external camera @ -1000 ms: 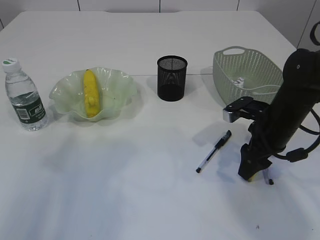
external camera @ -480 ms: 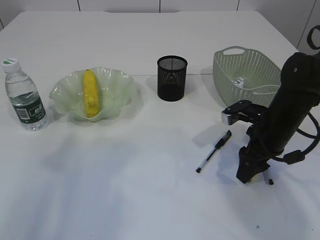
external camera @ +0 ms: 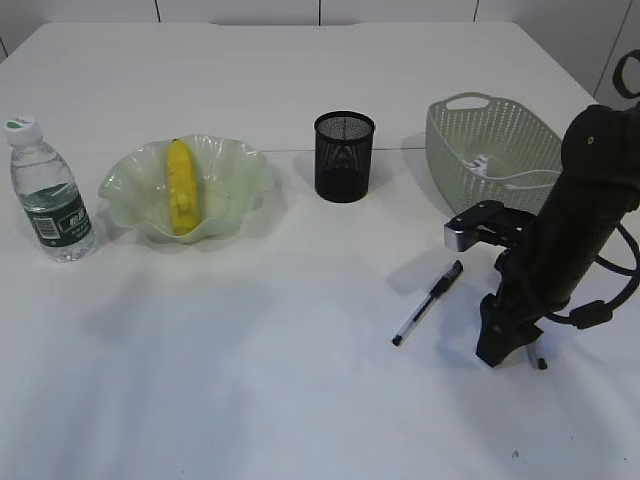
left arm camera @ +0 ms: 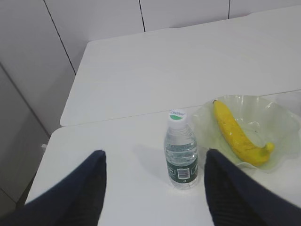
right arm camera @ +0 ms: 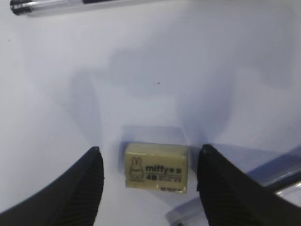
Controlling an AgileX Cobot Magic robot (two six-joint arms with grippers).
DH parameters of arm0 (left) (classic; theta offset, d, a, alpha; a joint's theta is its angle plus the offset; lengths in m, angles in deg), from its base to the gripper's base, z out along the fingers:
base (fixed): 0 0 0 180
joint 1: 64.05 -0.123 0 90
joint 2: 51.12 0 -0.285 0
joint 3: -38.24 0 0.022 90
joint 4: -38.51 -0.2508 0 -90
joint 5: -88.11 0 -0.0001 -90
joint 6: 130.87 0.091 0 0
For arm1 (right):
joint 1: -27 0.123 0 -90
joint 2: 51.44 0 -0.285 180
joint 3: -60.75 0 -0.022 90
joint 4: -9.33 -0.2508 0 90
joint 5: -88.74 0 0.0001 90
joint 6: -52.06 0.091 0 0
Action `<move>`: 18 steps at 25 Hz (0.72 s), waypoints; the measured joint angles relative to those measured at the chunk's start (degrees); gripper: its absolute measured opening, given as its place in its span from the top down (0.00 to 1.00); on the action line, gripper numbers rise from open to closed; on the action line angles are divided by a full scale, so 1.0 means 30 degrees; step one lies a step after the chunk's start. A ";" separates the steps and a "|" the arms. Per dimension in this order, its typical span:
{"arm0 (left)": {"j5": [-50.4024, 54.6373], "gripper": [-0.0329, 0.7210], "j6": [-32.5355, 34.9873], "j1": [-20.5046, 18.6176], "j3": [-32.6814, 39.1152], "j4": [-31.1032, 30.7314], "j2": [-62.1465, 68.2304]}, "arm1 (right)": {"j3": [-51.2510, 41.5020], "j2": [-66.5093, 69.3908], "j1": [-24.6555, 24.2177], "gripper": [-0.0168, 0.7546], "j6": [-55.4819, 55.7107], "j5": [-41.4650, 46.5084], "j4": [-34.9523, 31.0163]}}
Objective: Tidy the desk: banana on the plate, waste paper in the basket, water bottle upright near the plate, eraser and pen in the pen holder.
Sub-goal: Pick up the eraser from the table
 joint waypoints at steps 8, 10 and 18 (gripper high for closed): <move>0.0000 0.35 0.0000 0.0000 0.0000 0.0000 0.0000 | 0.0034 0.0000 0.0000 0.37 0.0037 0.0000 0.0438; 0.0000 0.35 0.0000 0.0000 0.0000 0.0000 0.0000 | 0.0034 0.0000 0.0000 0.37 0.0063 0.0000 0.0482; 0.0000 0.35 0.0000 0.0000 0.0000 0.0000 0.0000 | 0.0034 0.0000 0.0000 0.37 0.0163 -0.0227 0.0982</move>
